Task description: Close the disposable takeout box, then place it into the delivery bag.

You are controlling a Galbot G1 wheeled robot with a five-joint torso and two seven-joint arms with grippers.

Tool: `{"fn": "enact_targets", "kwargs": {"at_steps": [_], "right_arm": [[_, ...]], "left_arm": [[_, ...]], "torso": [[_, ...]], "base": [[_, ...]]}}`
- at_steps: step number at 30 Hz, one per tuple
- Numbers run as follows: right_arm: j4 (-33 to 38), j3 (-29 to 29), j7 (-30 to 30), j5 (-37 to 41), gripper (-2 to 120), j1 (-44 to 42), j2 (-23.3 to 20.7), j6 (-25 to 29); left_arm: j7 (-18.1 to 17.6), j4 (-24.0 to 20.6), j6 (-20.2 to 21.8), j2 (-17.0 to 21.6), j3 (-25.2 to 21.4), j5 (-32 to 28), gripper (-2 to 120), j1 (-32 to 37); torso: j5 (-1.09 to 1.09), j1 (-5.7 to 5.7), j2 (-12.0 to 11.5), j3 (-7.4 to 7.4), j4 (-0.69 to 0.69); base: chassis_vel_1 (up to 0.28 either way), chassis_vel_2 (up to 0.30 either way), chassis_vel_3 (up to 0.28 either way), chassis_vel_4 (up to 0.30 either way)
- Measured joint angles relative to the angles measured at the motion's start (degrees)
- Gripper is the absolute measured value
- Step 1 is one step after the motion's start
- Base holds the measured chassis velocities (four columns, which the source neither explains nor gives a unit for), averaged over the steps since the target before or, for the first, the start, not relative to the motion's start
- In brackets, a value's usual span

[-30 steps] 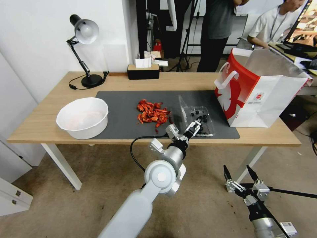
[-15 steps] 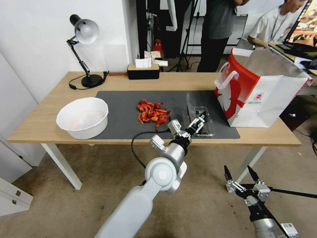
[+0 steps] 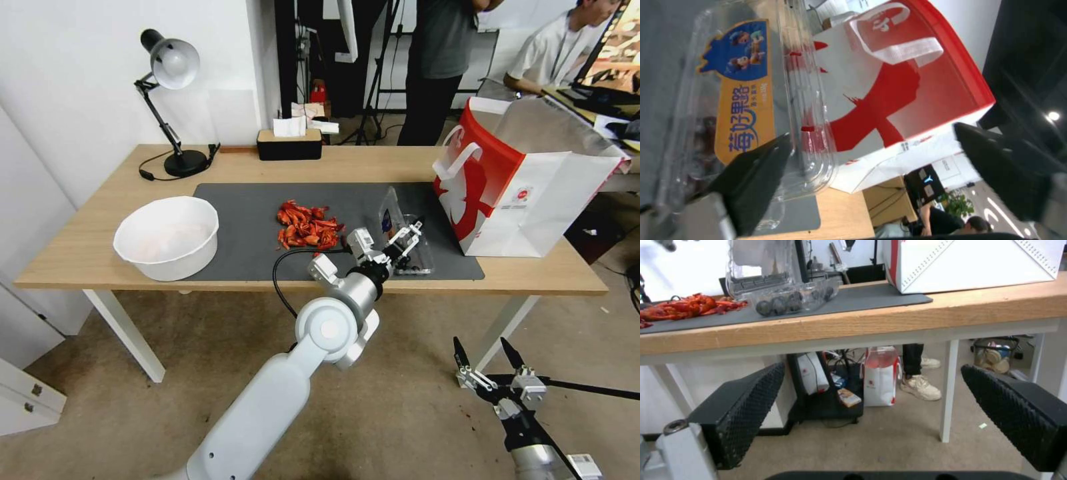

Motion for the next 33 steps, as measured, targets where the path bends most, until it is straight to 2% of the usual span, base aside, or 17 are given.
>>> {"fn": "enact_targets", "kwargs": {"at_steps": [4,6,8,12,13,16,20,22,23,25,33], "right_arm": [[0.1,0.1,0.0,0.0,100,-0.3,0.0,0.2],[0.2,0.3,0.0,0.0,100,-0.7,0.0,0.6],[0.3,0.3,-0.1,0.0,100,-1.0,0.0,0.8],[0.4,0.5,-0.3,0.0,100,-1.8,0.4,1.6],[0.4,0.5,-0.3,0.0,100,-1.8,0.4,1.6],[0.9,0.4,-0.4,0.0,100,-2.1,0.7,1.7],[2.1,0.3,-0.4,0.0,100,-2.3,0.8,1.7],[4.6,0.4,-0.2,0.4,100,-2.6,0.6,1.0],[4.6,0.4,-0.2,0.4,100,-2.6,0.6,1.0],[8.8,0.9,0.2,2.0,100,-3.0,-0.1,-0.9],[17.3,3.7,1.9,7.9,100,-2.1,-2.9,-7.0]], "left_arm": [[0.3,1.1,0.2,-0.4,0.5,0.0,80,-0.5],[0.4,2.6,0.2,-1.0,1.0,0.0,69,-1.2],[0.4,3.4,0.2,-1.3,1.2,-0.1,66,-1.6],[0.0,6.2,0.2,-2.0,1.8,-0.6,47,-3.0],[0.0,6.2,0.2,-2.0,1.8,-0.6,47,-3.0],[-1.5,7.7,0.2,-2.6,2.1,-0.7,32,-3.7],[-2.6,8.2,0.7,-2.6,2.5,-0.5,23,-3.9],[-4.1,8.3,2.0,-2.5,3.1,0.1,12,-4.0],[-4.1,8.3,2.0,-2.5,3.1,0.1,12,-4.0],[-5.2,8.3,3.7,-2.1,3.6,0.7,1,-4.1],[-7.2,9.1,5.3,-1.6,4.1,0.9,0,-5.4]], "torso": [[0.0,0.0,0.0,0.0,0.0],[0.0,0.0,0.0,0.0,0.0],[0.0,0.0,0.0,0.0,0.0],[0.0,0.0,0.0,0.0,-0.01],[0.0,0.0,0.0,0.0,-0.01],[0.0,0.0,0.0,0.0,-0.01],[0.0,0.0,0.0,0.0,-0.01],[0.01,0.0,0.0,0.0,-0.01],[0.01,0.0,0.0,0.0,-0.01],[0.0,0.0,0.0,0.0,0.0],[0.0,0.0,0.0,0.0,0.0]], "base": [[0.0,0.0,0.0,0.0],[0.0,0.0,0.0,0.0],[0.0,0.0,0.0,0.0],[0.0,0.0,0.0,0.0],[0.0,0.0,0.0,0.0],[0.0,0.0,0.0,0.0],[0.0,0.0,0.0,0.0],[0.0,0.0,0.0,0.0],[0.0,0.0,0.0,0.0],[0.0,0.0,0.0,0.0],[0.0,0.0,0.0,0.0]]}}
